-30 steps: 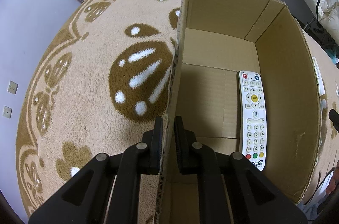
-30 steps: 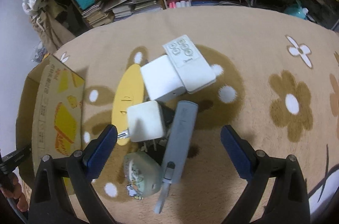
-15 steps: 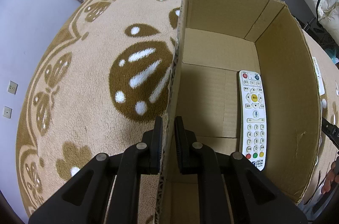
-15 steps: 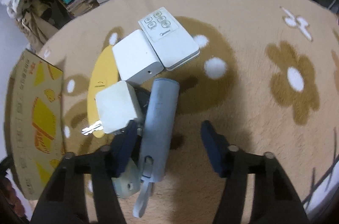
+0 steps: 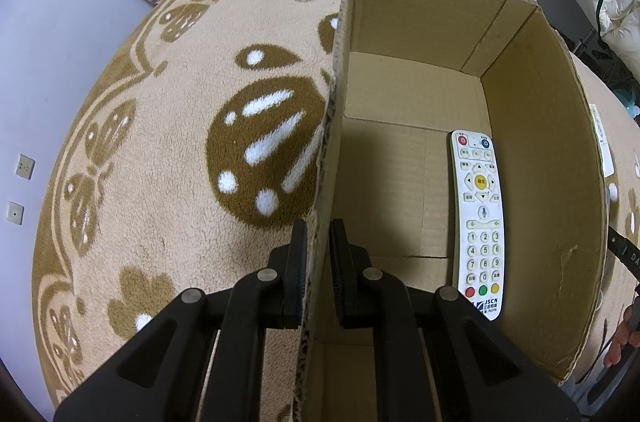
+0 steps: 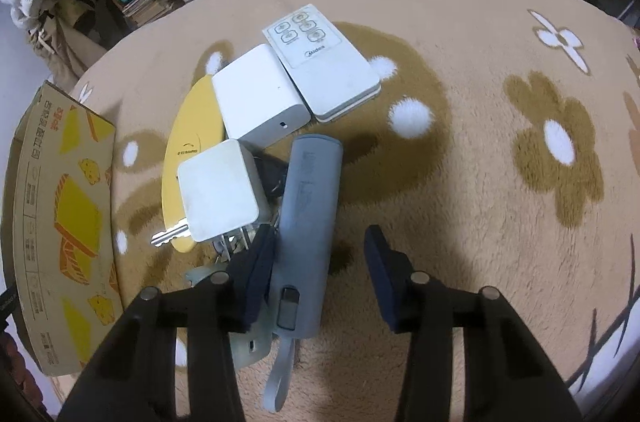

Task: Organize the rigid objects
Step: 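Grasp the light-blue power bank with the right gripper and lift it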

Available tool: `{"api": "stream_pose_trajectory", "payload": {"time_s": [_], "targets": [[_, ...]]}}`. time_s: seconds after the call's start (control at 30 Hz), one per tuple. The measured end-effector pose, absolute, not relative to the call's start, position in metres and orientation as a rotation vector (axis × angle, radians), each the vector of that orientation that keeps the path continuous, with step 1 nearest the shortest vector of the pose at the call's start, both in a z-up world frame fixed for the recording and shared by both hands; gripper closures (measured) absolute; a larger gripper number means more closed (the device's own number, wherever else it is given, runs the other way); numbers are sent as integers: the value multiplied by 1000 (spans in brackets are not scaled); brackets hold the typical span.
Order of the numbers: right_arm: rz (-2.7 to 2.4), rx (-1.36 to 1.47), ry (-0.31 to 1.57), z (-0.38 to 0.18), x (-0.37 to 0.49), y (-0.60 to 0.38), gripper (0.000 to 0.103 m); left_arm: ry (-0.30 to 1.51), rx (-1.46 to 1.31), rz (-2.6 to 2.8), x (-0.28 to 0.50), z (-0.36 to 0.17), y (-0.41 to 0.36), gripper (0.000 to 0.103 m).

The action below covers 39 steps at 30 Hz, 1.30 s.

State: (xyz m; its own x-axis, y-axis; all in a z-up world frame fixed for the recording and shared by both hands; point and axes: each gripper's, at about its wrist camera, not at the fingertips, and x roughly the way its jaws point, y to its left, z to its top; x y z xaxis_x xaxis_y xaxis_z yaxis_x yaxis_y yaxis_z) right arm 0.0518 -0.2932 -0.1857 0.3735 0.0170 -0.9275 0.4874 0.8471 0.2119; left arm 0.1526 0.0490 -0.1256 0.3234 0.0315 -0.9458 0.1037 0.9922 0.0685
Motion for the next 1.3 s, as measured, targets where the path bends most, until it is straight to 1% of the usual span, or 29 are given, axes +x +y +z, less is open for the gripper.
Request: {"api": "stream_pose_trajectory", "payload": {"time_s": [0.1, 0.2, 0.3, 0.87, 1.3], "targets": [[-330, 471, 1168, -185, 51, -289, 54, 1243, 118, -48, 153, -125, 49, 91], [-326, 440, 1180, -181, 51, -283, 72, 1246, 112, -47, 153, -125, 49, 91], [-345, 413, 1182, -179, 50, -281, 73, 1246, 122, -46, 153, -125, 48, 91], [-327, 601, 1187, -204, 47, -303, 71, 1246, 125, -45, 152, -124, 47, 91], [-357, 580, 1102, -185, 40, -301, 74, 1248, 122, -47, 152, -125, 48, 91]]}}
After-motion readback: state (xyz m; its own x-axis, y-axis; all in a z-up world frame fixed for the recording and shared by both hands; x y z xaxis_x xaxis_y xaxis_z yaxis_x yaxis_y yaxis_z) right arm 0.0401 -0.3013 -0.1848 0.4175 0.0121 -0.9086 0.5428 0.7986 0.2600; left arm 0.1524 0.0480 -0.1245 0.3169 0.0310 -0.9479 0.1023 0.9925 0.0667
